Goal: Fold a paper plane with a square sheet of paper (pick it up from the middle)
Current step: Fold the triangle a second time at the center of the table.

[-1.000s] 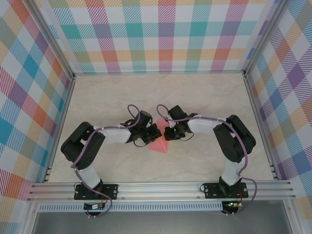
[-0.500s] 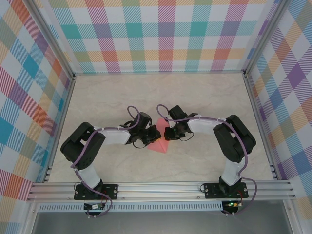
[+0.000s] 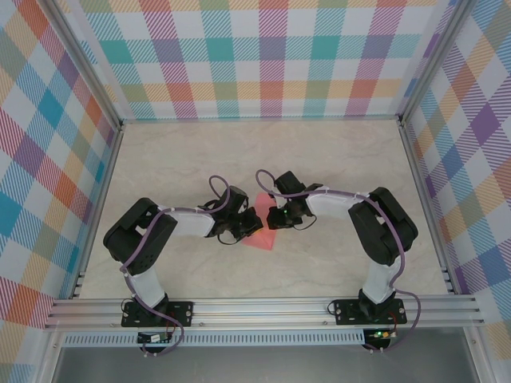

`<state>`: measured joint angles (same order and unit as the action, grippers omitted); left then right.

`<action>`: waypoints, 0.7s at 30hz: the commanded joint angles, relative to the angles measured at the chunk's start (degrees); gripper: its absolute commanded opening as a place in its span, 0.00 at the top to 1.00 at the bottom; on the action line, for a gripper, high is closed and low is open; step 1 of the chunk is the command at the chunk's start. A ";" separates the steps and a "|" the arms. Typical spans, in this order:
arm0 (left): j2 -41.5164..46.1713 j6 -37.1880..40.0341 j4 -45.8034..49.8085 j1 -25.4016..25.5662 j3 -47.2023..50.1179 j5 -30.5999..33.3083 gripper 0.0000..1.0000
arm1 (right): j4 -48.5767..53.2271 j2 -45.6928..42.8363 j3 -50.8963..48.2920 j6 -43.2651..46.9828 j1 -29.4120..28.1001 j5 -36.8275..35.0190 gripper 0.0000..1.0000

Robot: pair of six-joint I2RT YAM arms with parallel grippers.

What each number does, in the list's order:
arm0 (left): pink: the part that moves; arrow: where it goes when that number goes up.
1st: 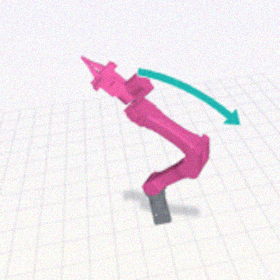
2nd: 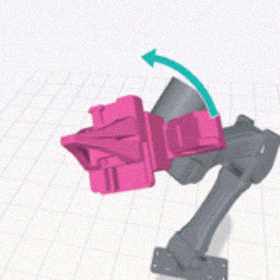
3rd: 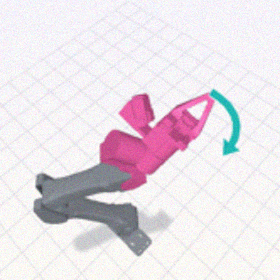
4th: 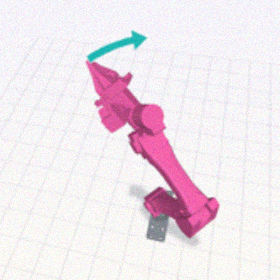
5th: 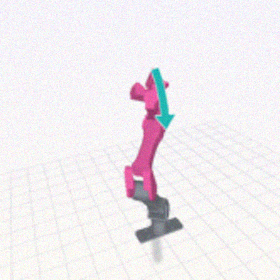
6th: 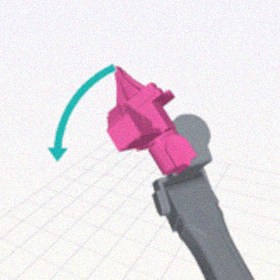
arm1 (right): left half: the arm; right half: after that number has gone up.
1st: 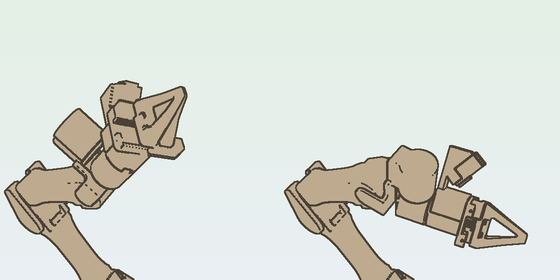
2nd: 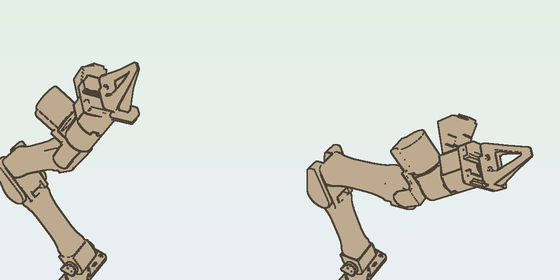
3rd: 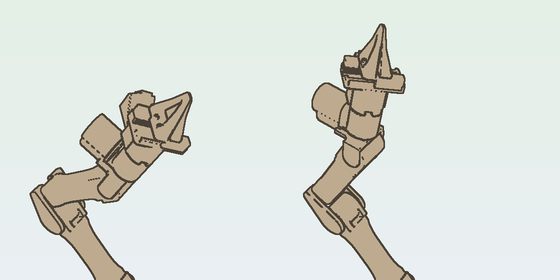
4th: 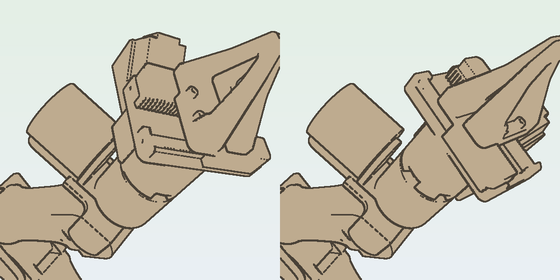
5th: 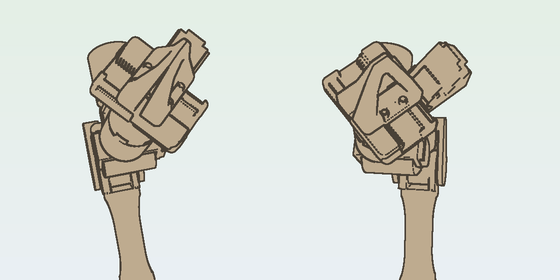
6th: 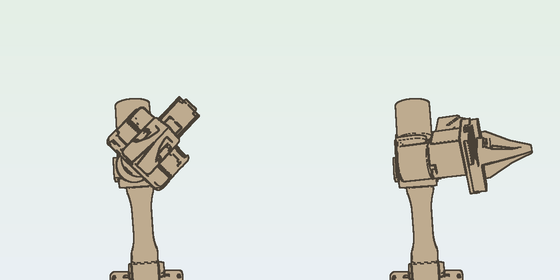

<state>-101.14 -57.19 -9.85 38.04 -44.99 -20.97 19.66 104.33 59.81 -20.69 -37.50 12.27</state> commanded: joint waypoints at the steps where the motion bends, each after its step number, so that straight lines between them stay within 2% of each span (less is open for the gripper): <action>1: -0.78 0.45 2.10 -0.34 2.09 1.72 1.00 | 1.31 -0.13 2.05 -0.73 0.03 -1.29 0.75; 7: -0.63 1.00 2.66 -0.34 1.87 1.68 1.00 | 4.09 -5.90 1.28 -2.36 0.05 -4.16 0.53; 10: -0.05 1.24 2.93 -0.33 2.27 2.17 1.00 | 5.05 -8.12 0.61 -4.80 0.05 -5.65 0.49; 16: -0.06 2.30 4.17 -0.33 1.43 2.25 1.00 | 2.19 -12.43 -2.76 -10.70 0.00 -2.62 0.51; 21: -0.27 2.35 4.21 -0.33 1.11 1.99 1.00 | -2.88 -15.16 -6.10 -15.74 0.03 4.60 0.68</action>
<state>-101.08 -55.94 -10.55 38.04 -44.60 -20.93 20.36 90.89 55.31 -32.05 -37.52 11.33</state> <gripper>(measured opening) 0.040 0.335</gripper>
